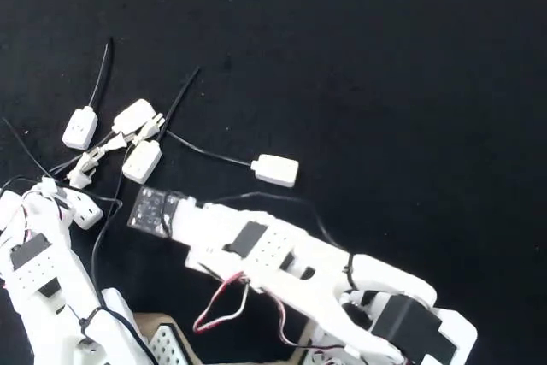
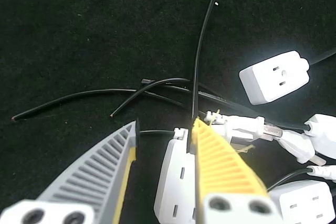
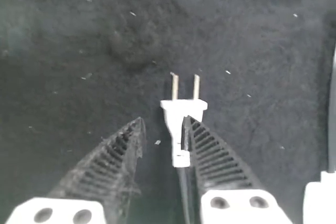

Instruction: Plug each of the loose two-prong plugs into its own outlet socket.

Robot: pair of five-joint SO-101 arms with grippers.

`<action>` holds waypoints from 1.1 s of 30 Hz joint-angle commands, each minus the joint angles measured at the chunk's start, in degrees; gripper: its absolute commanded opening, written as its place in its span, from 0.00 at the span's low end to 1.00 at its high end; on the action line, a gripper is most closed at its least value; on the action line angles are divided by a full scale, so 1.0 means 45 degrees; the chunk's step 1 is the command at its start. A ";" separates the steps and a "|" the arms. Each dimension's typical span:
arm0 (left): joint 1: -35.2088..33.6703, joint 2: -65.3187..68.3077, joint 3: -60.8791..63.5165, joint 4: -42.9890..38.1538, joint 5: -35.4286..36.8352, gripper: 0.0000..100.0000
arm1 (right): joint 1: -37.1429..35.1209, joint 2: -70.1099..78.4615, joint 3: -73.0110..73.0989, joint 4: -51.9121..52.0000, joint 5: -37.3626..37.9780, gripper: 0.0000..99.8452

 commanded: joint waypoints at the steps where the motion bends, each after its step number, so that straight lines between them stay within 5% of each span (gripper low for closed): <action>1: -0.0147 -0.0254 -0.0283 -0.0215 0.0117 0.17 | 0.0547 -0.0537 -0.0068 -0.0293 0.0137 0.12; 19: -0.0186 -0.0254 -0.0283 -0.0215 0.0117 0.17 | -0.0020 0.3253 -0.3604 0.2462 0.0137 0.12; 33: -0.0186 -0.0254 -0.0283 -0.0215 0.0117 0.17 | 0.0801 0.3350 -0.3800 0.2403 0.0137 0.12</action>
